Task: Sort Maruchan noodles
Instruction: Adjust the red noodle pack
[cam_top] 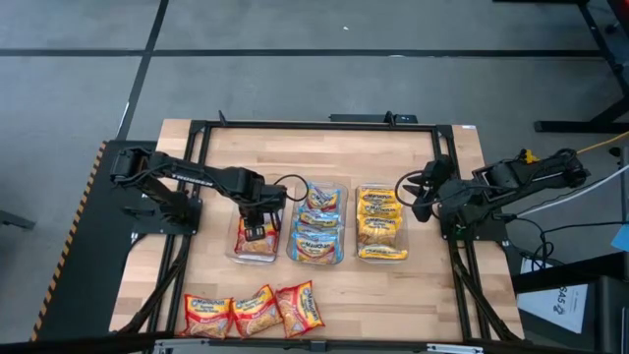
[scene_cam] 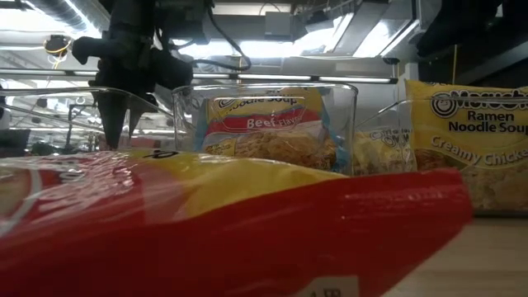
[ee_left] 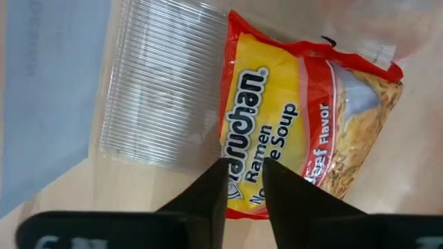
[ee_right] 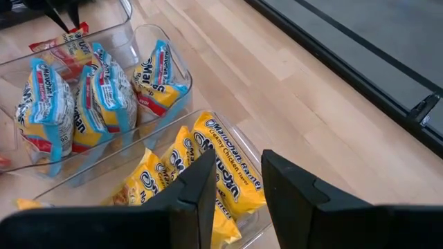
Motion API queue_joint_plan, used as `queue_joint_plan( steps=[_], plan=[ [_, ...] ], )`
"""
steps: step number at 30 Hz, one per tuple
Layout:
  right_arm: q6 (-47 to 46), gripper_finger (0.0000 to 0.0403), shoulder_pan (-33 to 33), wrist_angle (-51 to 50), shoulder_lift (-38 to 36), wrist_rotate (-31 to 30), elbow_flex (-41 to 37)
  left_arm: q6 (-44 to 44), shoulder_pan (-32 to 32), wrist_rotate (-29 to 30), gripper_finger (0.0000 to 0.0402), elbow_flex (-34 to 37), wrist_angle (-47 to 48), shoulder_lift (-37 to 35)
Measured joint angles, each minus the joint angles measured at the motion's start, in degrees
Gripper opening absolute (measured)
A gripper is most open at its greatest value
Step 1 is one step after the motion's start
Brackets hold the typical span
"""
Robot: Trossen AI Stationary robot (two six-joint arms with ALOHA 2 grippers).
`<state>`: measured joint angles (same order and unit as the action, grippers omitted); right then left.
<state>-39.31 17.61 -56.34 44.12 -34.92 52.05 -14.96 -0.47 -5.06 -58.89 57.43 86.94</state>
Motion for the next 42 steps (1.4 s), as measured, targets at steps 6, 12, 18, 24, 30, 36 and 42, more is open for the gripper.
queue_joint_plan(
  steps=[6, 12, 18, 24, 30, 36, 42],
  plan=[
    [-0.1, 0.0115, 0.0, 0.0, 0.0, 0.1, 0.0, -0.1, 0.0, 0.7, 0.0109, 0.0, 0.0, 0.0],
    [-0.1, 0.0115, 0.0, 0.3, 0.0, 0.1, 0.0, -0.1, 0.0, 2.9, 0.0112, 0.0, -0.1, 0.0],
    [-0.1, 0.0115, 0.0, 0.5, 0.0, 0.1, 0.0, -1.6, -1.1, 2.7, 0.0112, 1.9, -3.3, 0.1],
    [-0.1, 0.0115, 0.0, 0.5, 0.0, 1.2, 0.0, -2.5, -2.4, 3.0, 0.0112, 4.0, -3.5, 0.1],
    [-0.1, 0.0115, 0.0, 0.5, 0.0, 2.2, 0.0, -3.1, -2.3, 3.4, 0.0112, 7.2, -5.8, 0.1],
    [-0.1, 0.0115, 0.0, 1.1, 0.0, 2.6, 0.0, -3.9, -2.3, 3.5, 0.0112, 8.7, -7.8, 0.1],
    [-0.1, 0.0115, 0.0, 1.4, 0.0, 2.6, 0.0, -3.3, -2.3, 4.0, 0.0077, 8.7, -8.9, 0.1]
  ],
)
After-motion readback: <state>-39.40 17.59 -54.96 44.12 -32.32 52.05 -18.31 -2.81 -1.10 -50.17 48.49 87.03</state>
